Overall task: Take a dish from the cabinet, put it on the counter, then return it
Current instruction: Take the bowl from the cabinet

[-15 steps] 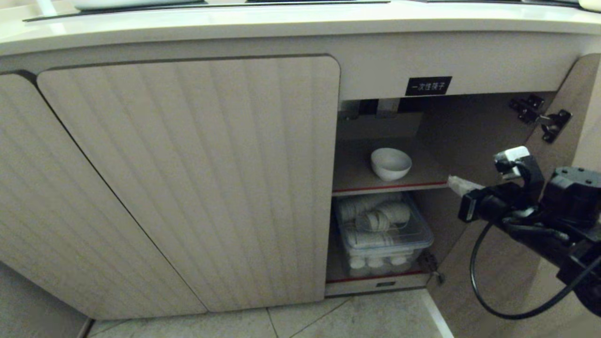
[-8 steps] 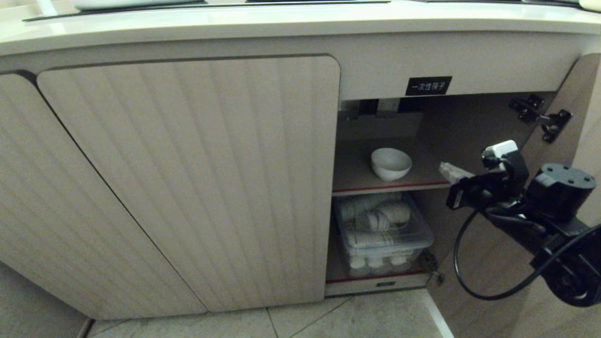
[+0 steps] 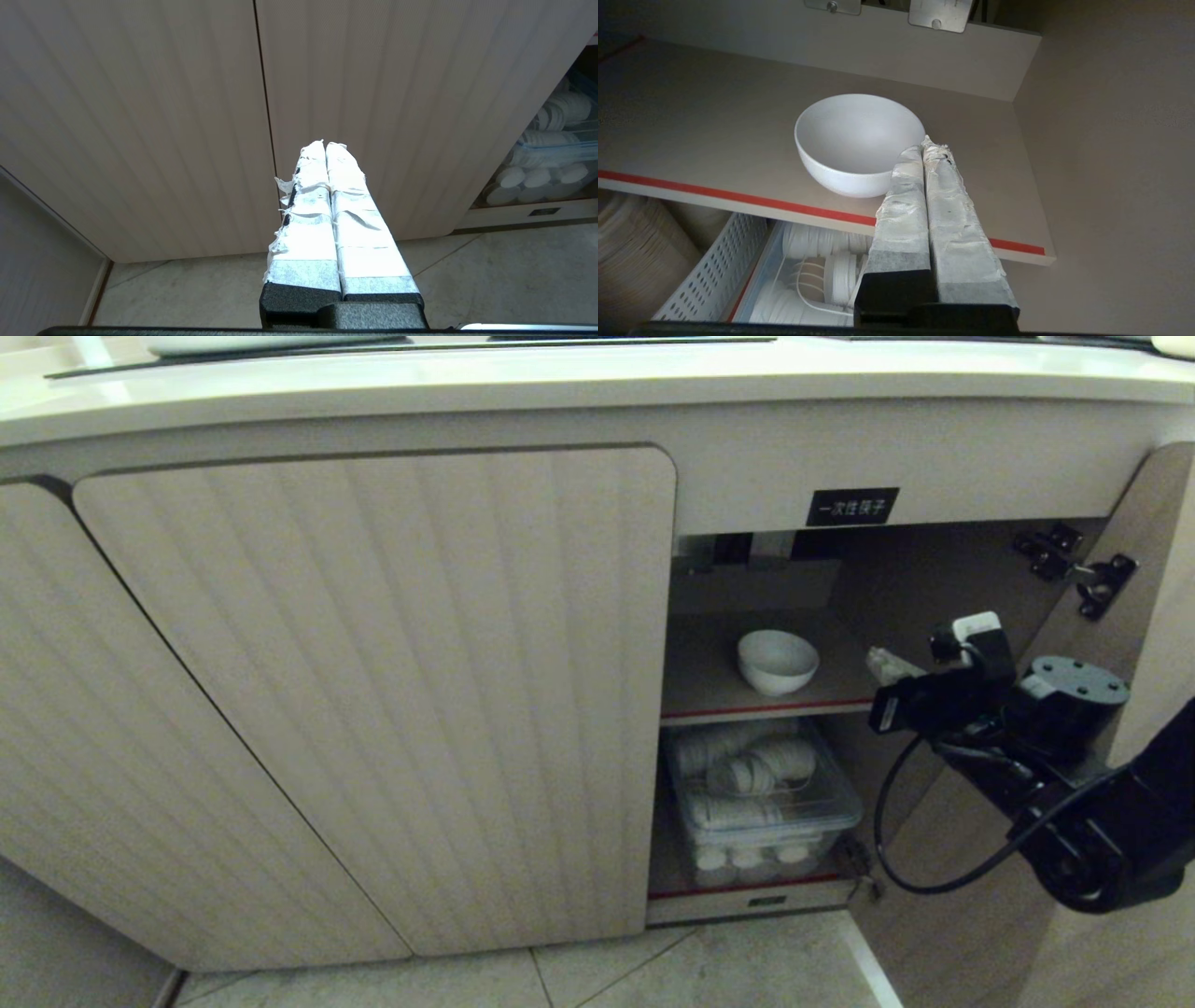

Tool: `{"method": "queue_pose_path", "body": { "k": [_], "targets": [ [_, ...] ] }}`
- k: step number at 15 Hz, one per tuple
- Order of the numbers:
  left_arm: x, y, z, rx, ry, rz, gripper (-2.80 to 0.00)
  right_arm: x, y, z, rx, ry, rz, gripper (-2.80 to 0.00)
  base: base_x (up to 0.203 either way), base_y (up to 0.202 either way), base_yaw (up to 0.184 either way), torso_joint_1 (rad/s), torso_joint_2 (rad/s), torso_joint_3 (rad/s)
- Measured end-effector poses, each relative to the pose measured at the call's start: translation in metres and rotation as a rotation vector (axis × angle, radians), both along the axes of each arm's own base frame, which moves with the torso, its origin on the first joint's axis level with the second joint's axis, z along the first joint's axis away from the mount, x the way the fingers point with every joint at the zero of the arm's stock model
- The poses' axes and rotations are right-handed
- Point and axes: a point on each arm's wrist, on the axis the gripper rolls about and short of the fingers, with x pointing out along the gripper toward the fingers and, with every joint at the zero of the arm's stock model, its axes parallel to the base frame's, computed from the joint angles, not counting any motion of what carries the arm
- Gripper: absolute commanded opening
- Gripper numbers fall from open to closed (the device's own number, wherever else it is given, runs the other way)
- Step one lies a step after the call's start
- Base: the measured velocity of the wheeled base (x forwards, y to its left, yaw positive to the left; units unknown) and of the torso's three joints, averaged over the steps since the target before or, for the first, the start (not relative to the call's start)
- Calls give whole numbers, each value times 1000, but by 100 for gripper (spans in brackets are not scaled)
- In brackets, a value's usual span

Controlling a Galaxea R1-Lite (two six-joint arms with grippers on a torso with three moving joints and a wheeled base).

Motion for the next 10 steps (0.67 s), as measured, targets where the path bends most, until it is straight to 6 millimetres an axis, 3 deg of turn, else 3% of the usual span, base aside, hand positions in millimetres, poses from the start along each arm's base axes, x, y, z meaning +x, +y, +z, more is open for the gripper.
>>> {"method": "queue_pose_path", "body": {
  "k": [10],
  "targets": [
    [0,0,0,0,0,0,-280,7,0,2,5,-21,-3,-280,0,0,0,0,0,0]
  ]
}}
